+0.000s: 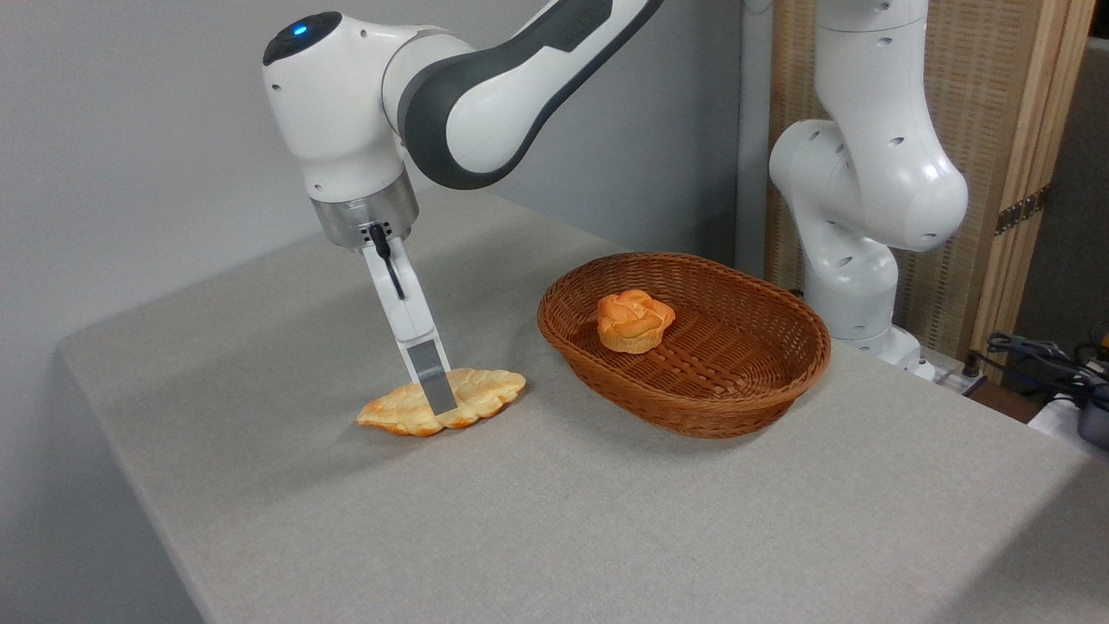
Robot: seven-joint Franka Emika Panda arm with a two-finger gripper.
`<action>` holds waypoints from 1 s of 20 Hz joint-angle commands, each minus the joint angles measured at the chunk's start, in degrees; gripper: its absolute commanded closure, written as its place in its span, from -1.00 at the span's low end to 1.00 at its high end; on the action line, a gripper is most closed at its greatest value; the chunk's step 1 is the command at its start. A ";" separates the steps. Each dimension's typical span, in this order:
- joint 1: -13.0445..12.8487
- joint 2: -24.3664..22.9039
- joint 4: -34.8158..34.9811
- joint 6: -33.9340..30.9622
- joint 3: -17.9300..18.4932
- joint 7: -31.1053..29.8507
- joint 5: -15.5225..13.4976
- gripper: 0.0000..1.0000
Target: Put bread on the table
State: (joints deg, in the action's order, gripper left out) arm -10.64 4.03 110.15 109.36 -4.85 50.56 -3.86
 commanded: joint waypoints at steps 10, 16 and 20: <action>0.01 -0.43 -0.81 -0.02 0.46 1.03 -0.01 -1.00; 0.09 -0.43 -0.81 -0.11 0.54 1.03 -0.19 -1.00; 0.09 -0.51 -0.73 -0.99 0.54 0.77 -0.27 -1.00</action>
State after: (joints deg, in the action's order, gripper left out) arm -10.44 3.90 109.58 109.31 -4.80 50.56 -3.85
